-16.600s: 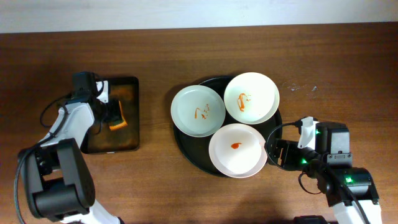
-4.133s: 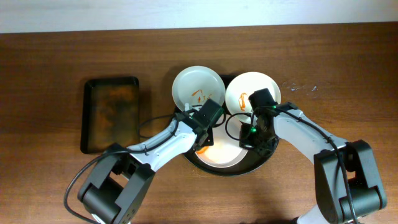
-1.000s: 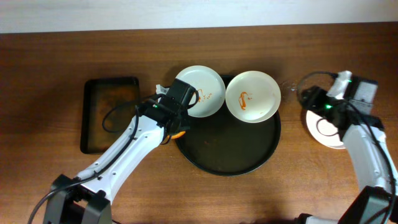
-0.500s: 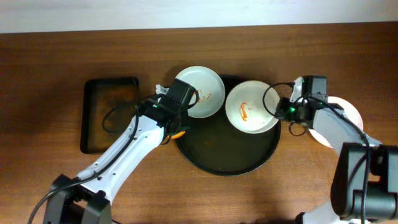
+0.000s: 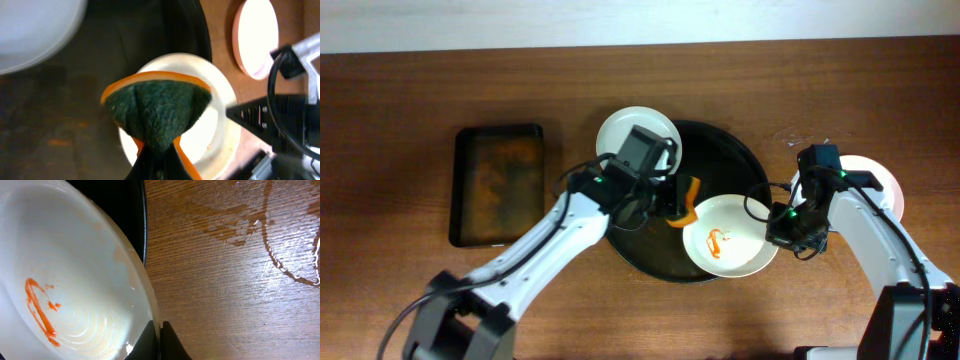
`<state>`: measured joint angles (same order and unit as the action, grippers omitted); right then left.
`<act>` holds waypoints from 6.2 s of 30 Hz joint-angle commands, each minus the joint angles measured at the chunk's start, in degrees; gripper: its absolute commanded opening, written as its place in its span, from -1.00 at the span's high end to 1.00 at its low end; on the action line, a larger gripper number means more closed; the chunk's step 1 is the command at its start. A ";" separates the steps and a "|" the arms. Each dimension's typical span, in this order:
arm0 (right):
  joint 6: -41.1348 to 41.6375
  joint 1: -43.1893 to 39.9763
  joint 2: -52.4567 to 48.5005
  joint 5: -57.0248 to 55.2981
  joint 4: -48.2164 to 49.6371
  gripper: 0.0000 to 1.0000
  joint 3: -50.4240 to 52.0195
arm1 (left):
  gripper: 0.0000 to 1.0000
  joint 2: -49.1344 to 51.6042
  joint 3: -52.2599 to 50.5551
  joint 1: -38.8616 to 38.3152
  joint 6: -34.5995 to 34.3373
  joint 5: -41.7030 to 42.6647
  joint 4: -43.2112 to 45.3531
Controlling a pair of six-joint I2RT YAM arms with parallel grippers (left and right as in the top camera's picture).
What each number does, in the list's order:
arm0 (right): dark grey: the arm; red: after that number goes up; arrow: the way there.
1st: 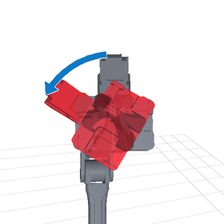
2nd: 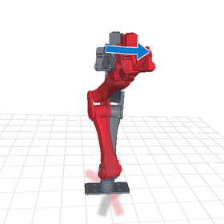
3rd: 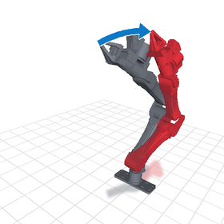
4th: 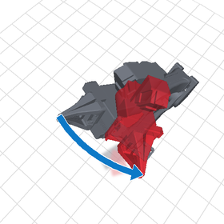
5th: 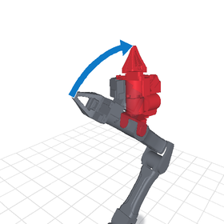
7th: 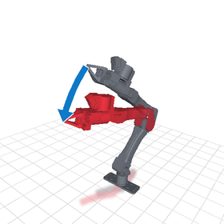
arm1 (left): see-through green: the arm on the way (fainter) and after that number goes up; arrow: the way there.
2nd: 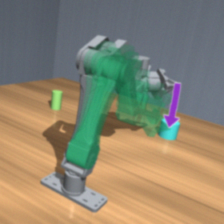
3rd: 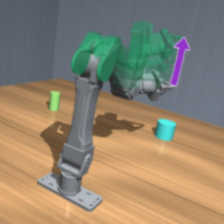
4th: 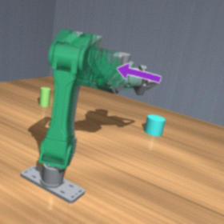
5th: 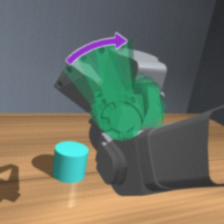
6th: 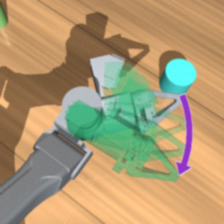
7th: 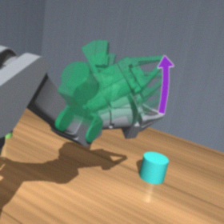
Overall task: Clean dirty plates on tray and stack at the side
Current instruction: 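Scrub the held plate with the sponge in the left gripper, then stack the plate onto the first plate at the right with the right gripper, then grasp the last plate on the black tray with the right gripper, then scrub the last plate with the sponge in the left gripper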
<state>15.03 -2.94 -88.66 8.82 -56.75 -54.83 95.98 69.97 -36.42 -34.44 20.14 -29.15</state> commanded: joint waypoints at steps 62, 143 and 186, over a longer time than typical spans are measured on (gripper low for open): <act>-0.52 11.98 -7.56 0.87 9.90 0.08 -8.44 | 0.99 -2.36 3.67 12.87 6.69 -28.48 -17.11; 9.51 25.51 -25.11 -0.48 43.95 0.07 -13.00 | 0.99 -2.36 3.67 17.90 6.71 -30.86 -22.38; 15.74 14.71 -2.45 14.64 7.67 -0.01 -1.97 | 0.99 2.10 1.09 18.34 16.37 -14.64 -10.05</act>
<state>29.02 11.44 -91.68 18.57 -54.15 -62.61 98.00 71.33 -18.44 -19.00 5.67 -39.48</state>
